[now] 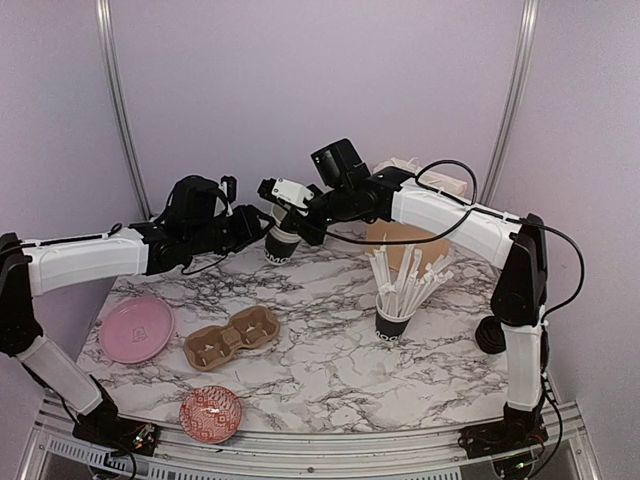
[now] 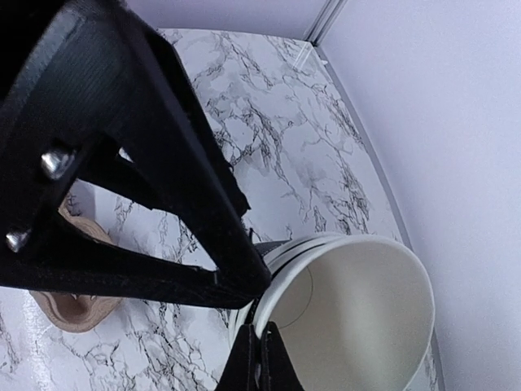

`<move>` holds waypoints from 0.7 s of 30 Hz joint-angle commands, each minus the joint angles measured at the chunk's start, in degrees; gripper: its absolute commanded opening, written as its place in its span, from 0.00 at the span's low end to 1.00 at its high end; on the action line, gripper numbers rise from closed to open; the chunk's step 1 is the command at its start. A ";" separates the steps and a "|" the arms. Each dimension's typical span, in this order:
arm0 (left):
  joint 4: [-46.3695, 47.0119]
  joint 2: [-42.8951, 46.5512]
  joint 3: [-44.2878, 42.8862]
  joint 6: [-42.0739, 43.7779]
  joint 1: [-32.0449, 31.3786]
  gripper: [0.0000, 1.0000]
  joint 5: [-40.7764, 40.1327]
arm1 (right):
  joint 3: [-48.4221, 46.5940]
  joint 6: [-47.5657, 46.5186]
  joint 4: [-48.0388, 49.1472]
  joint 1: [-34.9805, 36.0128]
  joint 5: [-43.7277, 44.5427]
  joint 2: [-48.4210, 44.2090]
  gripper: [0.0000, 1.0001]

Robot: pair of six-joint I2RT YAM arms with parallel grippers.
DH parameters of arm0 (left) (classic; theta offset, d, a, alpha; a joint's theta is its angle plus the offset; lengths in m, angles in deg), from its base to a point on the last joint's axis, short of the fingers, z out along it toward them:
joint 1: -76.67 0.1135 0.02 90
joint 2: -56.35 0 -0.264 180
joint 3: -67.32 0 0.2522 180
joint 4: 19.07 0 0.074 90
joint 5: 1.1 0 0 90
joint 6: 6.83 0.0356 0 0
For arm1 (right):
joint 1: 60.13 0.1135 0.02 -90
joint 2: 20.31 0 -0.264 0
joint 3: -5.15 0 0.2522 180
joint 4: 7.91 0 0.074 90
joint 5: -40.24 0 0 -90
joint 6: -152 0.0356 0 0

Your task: Pack the takeout coffee

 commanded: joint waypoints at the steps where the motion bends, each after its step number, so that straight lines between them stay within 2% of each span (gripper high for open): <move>1: 1.69 -1.44 -1.96 0.20 0.25 0.44 1.36 | -2.87 1.30 1.19 -0.31 -0.23 0.66 0.00; 12: -0.33 -4.79 -4.74 0.02 0.25 0.43 0.19 | -2.52 0.89 0.17 0.59 -2.84 -0.07 0.00; 21: -4.36 -10.03 -7.10 -1.34 0.99 0.42 -3.57 | -2.54 0.40 0.82 0.87 0.06 -0.43 0.00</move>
